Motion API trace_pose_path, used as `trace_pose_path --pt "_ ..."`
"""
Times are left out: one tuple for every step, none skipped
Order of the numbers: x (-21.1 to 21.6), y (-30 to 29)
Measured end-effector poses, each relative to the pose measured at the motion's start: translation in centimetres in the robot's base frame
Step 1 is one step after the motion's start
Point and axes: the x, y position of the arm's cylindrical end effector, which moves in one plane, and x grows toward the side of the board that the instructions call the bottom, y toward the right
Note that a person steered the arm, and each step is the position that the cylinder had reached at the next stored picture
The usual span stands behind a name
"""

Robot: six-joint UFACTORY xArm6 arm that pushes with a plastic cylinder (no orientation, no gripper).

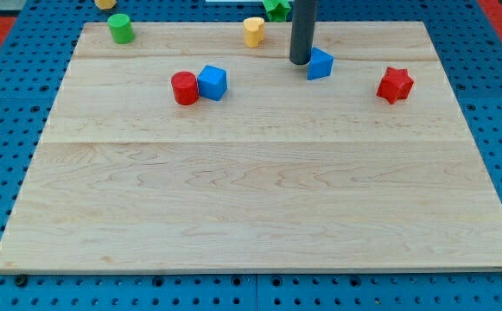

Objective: Push the blue triangle to the top right

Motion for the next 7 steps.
trace_pose_path --pt "4.2 -1.1" --pt "4.5 2.2" --pt "-2.2 4.5" --pt "-7.0 5.2" --pt "-2.4 4.9" --pt "-3.6 -1.7" --pt "-7.1 -1.5"
